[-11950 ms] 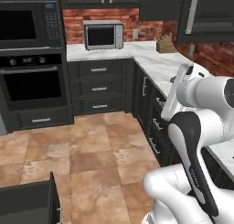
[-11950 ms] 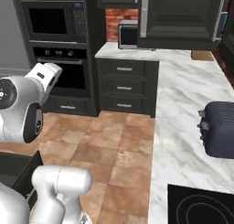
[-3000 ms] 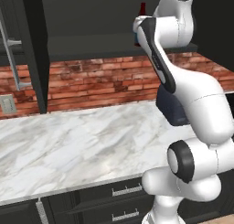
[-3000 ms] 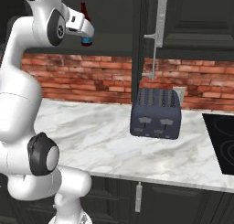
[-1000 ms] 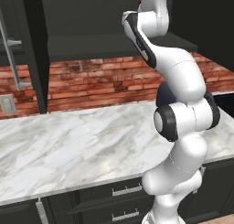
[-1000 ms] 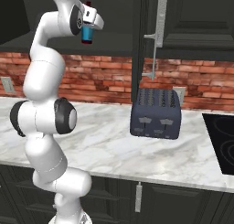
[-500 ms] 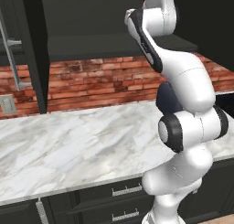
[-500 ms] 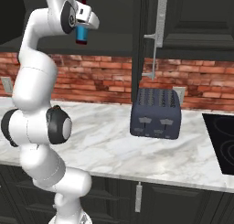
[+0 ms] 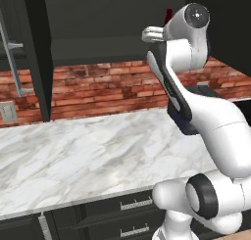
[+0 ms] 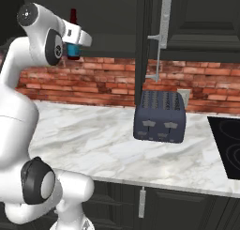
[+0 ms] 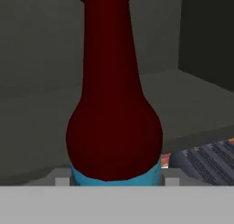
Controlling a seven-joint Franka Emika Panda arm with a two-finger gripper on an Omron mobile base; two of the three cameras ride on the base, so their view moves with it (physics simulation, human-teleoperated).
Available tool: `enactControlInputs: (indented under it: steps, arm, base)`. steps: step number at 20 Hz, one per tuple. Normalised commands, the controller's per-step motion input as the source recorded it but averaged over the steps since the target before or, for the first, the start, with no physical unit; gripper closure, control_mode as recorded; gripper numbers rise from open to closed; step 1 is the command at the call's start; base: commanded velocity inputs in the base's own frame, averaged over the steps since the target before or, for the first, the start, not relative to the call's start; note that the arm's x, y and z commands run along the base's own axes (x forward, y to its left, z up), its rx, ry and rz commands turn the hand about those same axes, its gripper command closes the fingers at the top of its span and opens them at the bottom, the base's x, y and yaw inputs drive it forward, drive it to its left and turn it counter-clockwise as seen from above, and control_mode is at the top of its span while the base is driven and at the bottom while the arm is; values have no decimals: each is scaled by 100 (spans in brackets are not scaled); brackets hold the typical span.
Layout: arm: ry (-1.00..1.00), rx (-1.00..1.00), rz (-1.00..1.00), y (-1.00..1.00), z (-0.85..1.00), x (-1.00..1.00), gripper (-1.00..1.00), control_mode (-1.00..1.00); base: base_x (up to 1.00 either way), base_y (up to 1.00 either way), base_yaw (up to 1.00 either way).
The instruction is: Open the cabinet directly in front. Then move the beer and the mug to the dining counter with the jar on it.
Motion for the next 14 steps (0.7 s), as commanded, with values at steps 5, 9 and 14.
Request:
enactControlInputs:
  steps: [5, 9, 14]
  arm:
    - [-10, 5, 11, -22, -40, -100, 100, -100]
    - [-5, 0, 24, -16, -49, -100, 100, -100]
    - [-40, -1, 37, -1, -12, -97, 100, -100]
  base:
    - [0, 0, 0]
    - [0, 0, 0]
    - [0, 0, 0]
